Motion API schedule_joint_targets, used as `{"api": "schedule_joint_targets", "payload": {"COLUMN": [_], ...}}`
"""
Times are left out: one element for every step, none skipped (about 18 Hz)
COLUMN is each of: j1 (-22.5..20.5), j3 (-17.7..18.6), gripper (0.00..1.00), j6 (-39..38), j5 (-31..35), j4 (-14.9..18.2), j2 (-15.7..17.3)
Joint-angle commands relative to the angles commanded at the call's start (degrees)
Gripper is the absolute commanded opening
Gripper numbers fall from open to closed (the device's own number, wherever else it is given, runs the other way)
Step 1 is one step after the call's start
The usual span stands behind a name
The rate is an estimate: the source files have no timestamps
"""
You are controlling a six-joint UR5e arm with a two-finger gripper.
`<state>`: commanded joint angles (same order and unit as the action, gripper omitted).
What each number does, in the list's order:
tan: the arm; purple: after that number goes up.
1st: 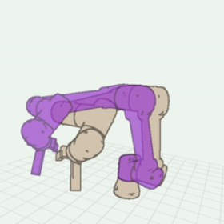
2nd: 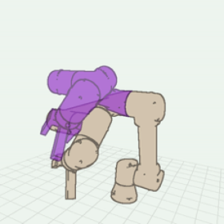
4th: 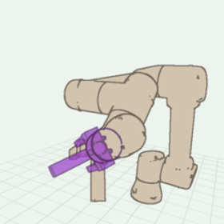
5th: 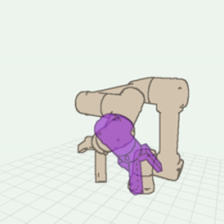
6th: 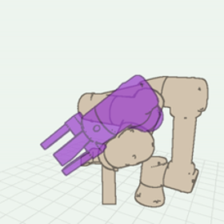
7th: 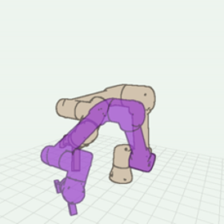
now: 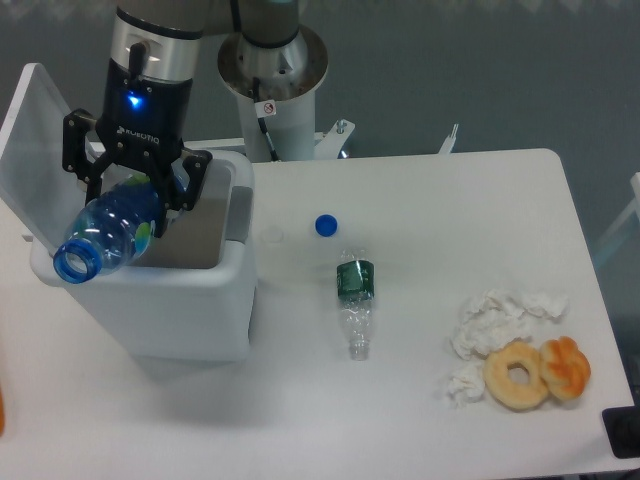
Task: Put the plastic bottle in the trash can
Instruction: 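Open the gripper to release the bottle inside the bin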
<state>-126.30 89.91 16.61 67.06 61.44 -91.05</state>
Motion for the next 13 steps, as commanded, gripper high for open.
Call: {"api": "schedule_joint_targets", "payload": {"j1": [0.00,0.00,0.00,0.00,0.00,0.00,-0.09,-0.09,-0.09,-0.26,-0.87,-2.10,-4.02], "j3": [0.00,0.00,0.00,0.00,0.00,0.00,-0.17,-0.17,-0.17,-0.26,-0.52,-0.87,-1.14], "gripper": [1.00,1.00,1.00,1.00,1.00,1.00,1.00,1.00,1.00,1.00,1.00,1.00,1.00], "j6": [-0.09,-0.09,-0.09,-0.09,0.00,0.17,0.17,0.44,0.96,1.49,2.71,4.20,6.48], "j5": [0.00,0.00,-0.09,-0.09,-0.09,-0.09,-0.09,0.00,0.00,0.17,0.61,2.53,5.94], "j4": [0.00,0.00,0.00,0.00,0.00,0.00,0.09,0.09,0.00,-0.17,-0.09,-0.17,0.00], "j2": [0.00,0.00,0.00,0.00,0.00,0.00,0.09,0.17,0.09,-0.35,-0.61,-0.79,-1.49]}}
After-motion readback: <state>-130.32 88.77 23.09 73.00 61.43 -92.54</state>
